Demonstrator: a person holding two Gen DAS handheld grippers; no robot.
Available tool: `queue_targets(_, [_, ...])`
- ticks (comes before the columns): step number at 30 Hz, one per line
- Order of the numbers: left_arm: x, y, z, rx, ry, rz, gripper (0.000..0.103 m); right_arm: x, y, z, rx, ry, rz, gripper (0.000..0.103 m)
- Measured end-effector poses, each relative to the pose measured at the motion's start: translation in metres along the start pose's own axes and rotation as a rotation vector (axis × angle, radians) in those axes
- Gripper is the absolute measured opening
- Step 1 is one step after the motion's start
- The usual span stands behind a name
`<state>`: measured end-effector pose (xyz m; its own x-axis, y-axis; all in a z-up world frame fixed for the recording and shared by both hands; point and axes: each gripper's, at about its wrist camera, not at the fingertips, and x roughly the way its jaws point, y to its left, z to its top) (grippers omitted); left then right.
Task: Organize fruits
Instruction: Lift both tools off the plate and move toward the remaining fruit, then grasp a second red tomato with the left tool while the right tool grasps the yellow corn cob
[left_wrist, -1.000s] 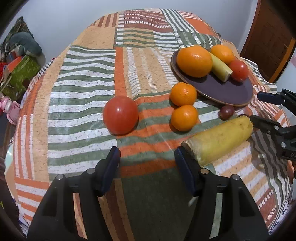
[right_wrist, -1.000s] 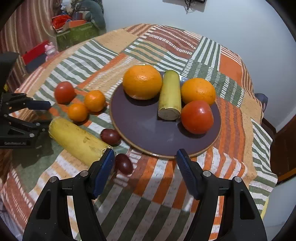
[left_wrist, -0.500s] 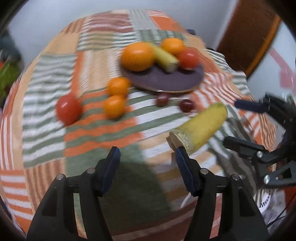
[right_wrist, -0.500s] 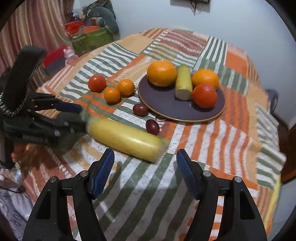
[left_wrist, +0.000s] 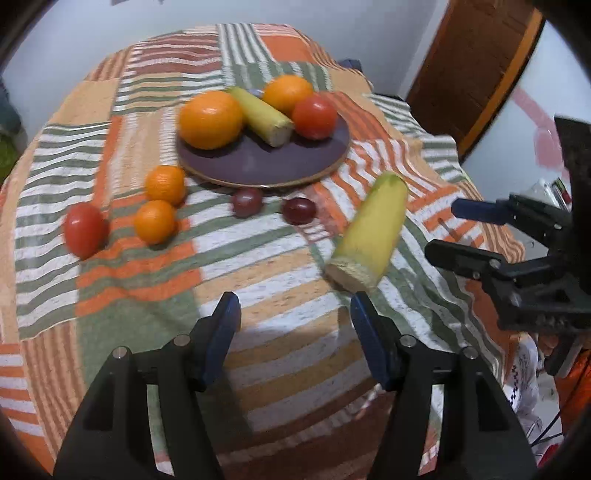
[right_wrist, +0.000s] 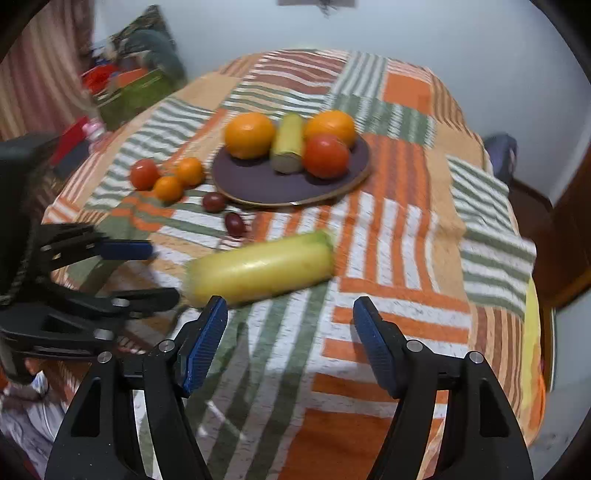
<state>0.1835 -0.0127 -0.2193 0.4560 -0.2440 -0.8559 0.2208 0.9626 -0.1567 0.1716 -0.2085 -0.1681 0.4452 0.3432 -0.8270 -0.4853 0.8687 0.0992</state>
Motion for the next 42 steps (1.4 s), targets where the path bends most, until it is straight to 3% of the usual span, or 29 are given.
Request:
queue_targets(3, [-0.013, 0.02, -0.004, -0.044, -0.025, 0.026, 0.063, 0.002, 0.004, 0.005, 0.038, -0.011, 0.005, 0.069])
queue_targets(6, [-0.028, 0.045, -0.011, -0.08, -0.052, 0.094, 0.063, 0.005, 0.012, 0.012, 0.077, -0.035, 0.006, 0.086])
queue_targets(11, [-0.044, 0.08, -0.019, -0.127, -0.088, 0.179, 0.065, 0.023, 0.03, 0.024, 0.107, -0.017, 0.02, 0.087])
queue_targets(14, [-0.053, 0.106, -0.025, -0.172, -0.113, 0.23, 0.066, 0.033, 0.035, 0.026, 0.124, 0.001, -0.022, 0.091])
queue_targets(18, [-0.053, 0.127, -0.027, -0.217, -0.118, 0.244, 0.066, 0.041, 0.036, 0.027, 0.169, 0.0, -0.066, 0.102])
queue_targets(20, [-0.05, 0.135, -0.025, -0.226, -0.116, 0.244, 0.066, 0.049, 0.036, 0.027, 0.173, 0.02, -0.082, 0.103])
queue_targets(23, [-0.043, 0.141, -0.017, -0.223, -0.115, 0.249, 0.066, 0.057, 0.03, 0.027, 0.202, 0.051, -0.038, 0.102])
queue_targets(26, [-0.033, 0.144, -0.004, -0.208, -0.114, 0.25, 0.066, 0.055, 0.027, 0.028, 0.197, 0.05, -0.035, 0.093])
queue_targets(37, [0.013, 0.165, 0.037, -0.222, -0.056, 0.219, 0.066, 0.032, 0.005, 0.02, 0.098, 0.089, 0.104, 0.052])
queue_targets(42, [0.027, 0.163, 0.044, -0.207, -0.052, 0.232, 0.065, 0.026, 0.0, 0.02, 0.094, 0.097, 0.116, 0.048])
